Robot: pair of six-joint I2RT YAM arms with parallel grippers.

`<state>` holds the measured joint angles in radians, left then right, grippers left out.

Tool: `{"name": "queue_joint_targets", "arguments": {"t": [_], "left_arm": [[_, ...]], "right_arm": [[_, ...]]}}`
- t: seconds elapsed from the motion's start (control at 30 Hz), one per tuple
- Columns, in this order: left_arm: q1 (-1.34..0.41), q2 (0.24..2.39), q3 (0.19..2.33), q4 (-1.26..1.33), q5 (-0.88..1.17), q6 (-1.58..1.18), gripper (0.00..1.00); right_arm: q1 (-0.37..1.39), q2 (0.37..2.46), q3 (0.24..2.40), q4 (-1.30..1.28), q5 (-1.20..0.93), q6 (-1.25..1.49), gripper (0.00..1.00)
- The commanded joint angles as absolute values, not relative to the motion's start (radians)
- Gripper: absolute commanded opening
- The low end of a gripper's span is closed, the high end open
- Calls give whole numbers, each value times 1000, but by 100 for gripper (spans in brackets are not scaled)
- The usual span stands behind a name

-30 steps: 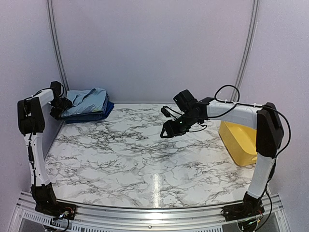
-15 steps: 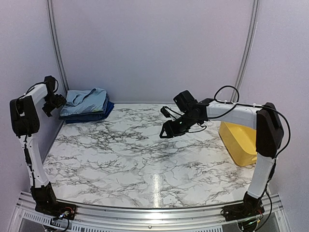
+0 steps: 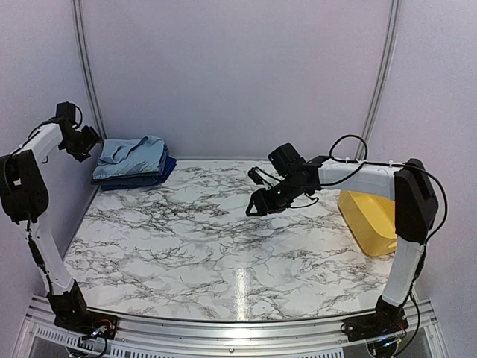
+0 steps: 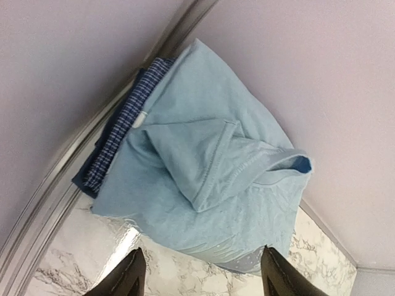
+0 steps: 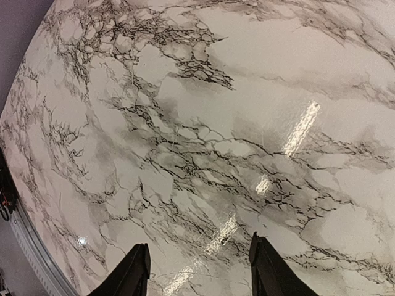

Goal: Fold and stack the mixed laundry pile
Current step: Adjust the square-folded T-shirt at the corner of the board.

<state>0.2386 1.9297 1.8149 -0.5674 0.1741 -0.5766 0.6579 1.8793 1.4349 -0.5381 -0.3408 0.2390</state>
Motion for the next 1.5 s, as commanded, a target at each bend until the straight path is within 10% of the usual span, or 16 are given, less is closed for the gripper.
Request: {"name": "queue_joint_targets", "arguments": {"t": [0.0,0.4,1.47], "left_arm": [[212,1973,1820,-484,278,-643,60],[184,2034,1792,-463,135,-713,41],[154,2162,1878,-409,112,-696,35]], "right_arm": [[650,1865,1447,-511,-353,255,51],[650,1865,1444,-522,-345,260,51],[650,1892,1473,-560,-345,245,51]]}}
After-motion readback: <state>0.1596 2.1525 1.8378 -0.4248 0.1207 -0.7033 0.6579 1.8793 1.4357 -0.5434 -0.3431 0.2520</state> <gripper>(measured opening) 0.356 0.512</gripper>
